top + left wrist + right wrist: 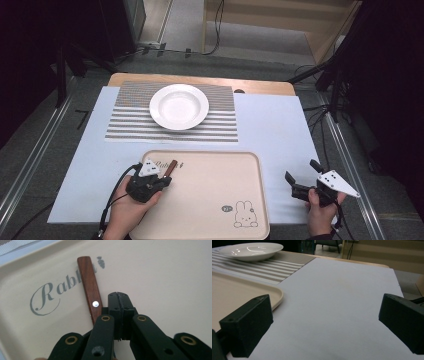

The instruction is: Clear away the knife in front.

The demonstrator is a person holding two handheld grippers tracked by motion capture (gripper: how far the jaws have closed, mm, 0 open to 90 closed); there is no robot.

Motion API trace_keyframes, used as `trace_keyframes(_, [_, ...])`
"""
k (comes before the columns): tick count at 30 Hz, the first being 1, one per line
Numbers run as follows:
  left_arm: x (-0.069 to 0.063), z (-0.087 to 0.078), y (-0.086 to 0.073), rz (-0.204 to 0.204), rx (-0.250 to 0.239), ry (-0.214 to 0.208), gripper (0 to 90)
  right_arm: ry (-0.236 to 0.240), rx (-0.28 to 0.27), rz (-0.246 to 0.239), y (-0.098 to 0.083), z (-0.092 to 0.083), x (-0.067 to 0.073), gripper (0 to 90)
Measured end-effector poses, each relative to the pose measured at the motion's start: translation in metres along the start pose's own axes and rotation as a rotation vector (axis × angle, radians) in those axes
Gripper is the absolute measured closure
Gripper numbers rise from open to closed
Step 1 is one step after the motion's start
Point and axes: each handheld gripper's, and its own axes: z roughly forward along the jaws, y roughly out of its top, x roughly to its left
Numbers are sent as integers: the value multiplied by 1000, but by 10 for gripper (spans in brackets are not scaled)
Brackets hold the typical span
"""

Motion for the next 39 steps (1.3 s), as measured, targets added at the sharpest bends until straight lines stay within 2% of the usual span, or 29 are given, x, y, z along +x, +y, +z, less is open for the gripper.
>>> trace_keyframes(3, [2,0,-2,5,14,43,900,-1,0,-1,0,0,0,0])
trace_keyframes(10, [13,-7,-7,-16,14,45,900,0,1,0,0,0,0,0])
trace_keyframes(13, [21,-11,-9,-26,15,68,900,1,0,0,0,0,0,0])
trace_keyframes(21, [38,-20,-19,-62,-5,76,900,-1,2,-4,0,1,0,0])
trace_keyframes(24, [41,-22,-20,-72,-9,57,900,-2,3,-6,0,1,0,0])
trace_keyframes(27, [39,-21,-20,-50,-6,72,900,-3,4,-6,0,1,1,0])
trace_keyframes(29, [40,-21,-21,-56,-30,66,900,-2,3,-7,0,1,0,0])
trace_keyframes(30, [42,-22,-22,-63,-51,50,871,-1,3,-6,0,1,0,0])
trace_keyframes(31, [43,-24,-23,-69,-73,32,802,-1,2,-6,0,1,0,0])
trace_keyframes(34, [46,-29,-23,-74,-121,21,638,-1,3,-6,0,1,0,0])
trace_keyframes(37, [49,-35,-23,-91,-192,-11,483,-2,3,-6,0,1,0,0])
trace_keyframes(39, [52,-40,-23,-105,-232,-26,422,-2,3,-6,0,1,0,0])
